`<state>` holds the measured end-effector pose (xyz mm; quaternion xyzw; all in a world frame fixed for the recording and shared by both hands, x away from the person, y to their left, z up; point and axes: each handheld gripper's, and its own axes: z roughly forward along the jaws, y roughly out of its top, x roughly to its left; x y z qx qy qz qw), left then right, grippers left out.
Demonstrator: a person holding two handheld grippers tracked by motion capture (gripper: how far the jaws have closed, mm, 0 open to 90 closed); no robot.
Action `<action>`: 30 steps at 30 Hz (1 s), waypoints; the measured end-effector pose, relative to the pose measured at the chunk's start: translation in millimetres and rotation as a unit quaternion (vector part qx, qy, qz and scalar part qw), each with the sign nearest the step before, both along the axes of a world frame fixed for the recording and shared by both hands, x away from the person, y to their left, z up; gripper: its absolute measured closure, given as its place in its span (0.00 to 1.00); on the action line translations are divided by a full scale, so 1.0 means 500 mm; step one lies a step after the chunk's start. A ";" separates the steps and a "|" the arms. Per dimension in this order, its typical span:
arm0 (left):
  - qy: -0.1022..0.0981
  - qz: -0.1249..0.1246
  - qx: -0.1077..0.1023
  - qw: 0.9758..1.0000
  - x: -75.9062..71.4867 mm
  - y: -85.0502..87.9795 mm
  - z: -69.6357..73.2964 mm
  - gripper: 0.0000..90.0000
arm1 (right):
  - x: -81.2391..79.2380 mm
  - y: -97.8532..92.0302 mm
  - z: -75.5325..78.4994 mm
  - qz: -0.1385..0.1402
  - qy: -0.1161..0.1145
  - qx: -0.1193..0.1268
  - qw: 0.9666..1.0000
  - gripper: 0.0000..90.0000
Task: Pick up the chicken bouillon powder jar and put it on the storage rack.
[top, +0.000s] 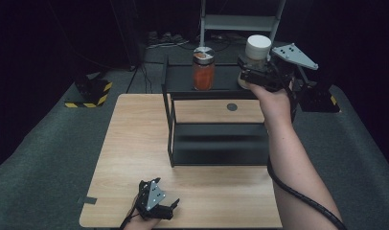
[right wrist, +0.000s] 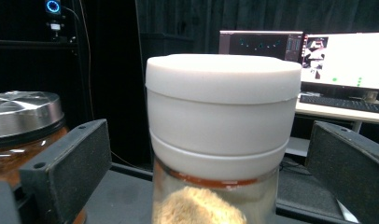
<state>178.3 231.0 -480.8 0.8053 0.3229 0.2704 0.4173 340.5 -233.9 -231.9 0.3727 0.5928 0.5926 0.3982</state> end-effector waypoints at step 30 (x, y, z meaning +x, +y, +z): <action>-0.004 0.002 0.002 1.000 -0.003 -0.002 -0.001 0.01 | -0.163 -0.072 -0.055 0.032 -0.019 -0.012 0.999 0.00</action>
